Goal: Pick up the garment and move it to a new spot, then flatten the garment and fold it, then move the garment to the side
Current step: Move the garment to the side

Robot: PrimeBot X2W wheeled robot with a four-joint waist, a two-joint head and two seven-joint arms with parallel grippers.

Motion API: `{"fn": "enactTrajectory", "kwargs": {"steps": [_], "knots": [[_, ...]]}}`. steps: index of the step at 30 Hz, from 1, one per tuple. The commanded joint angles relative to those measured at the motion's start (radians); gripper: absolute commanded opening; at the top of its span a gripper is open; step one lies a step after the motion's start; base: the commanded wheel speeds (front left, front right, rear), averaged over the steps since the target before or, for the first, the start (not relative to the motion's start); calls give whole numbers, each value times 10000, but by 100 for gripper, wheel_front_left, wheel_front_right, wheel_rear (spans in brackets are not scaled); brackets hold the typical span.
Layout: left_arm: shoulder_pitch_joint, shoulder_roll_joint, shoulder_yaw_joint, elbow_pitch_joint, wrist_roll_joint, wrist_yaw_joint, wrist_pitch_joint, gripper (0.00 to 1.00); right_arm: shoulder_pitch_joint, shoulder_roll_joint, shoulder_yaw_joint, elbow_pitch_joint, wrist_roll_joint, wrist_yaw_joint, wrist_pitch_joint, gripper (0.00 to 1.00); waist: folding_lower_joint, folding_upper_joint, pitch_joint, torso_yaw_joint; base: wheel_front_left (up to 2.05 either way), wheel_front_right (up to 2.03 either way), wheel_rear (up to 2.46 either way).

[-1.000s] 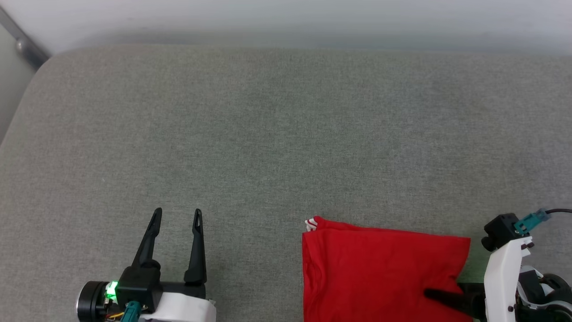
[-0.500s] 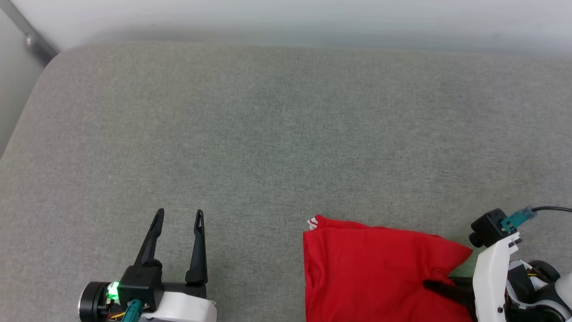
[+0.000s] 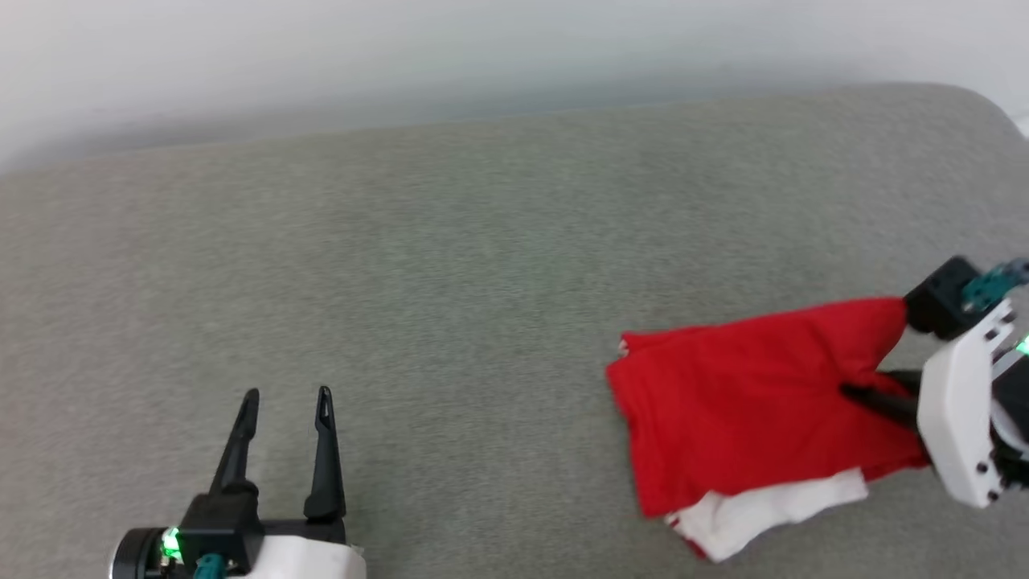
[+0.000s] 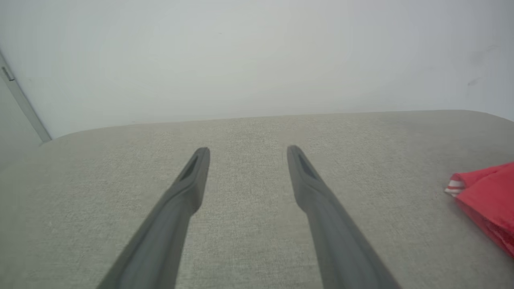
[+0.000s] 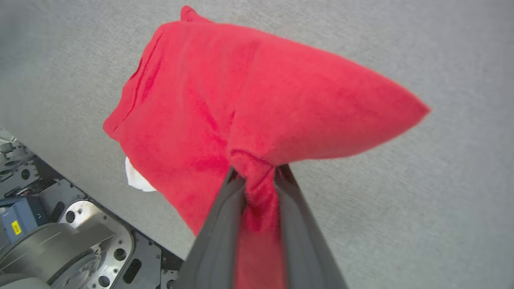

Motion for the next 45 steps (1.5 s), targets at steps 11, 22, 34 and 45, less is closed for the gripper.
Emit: {"fn": "enactTrajectory", "kwargs": {"steps": [11, 22, 34, 45], "knots": [[-1011, 352, 568, -598, 413, -205, -22, 100, -2126, -960, 349, 1887, -1384, -12, -816, 0, 0, -1, 2339, -2300, 0, 0, 0], [-1718, 764, 541, -1319, 675, -266, -22, 100, -3077, -424, -891, 5351, -2074, -13, -2151, 0, 0, -1, 3872, -2206, 0, 0, 0], [-1779, 828, 553, -1463, 642, -29, -9, 100, -3401, 445, -1913, 7289, -3070, -12, -2754, 29, 0, -1, 4065, -1866, 0, 0, 0], [-1040, 394, 247, -1049, 357, 215, -21, 100, -3312, 510, -3175, 7951, -5328, -13, -4827, 100, 0, -1, 1835, -1251, 0, 0, 0]]}}
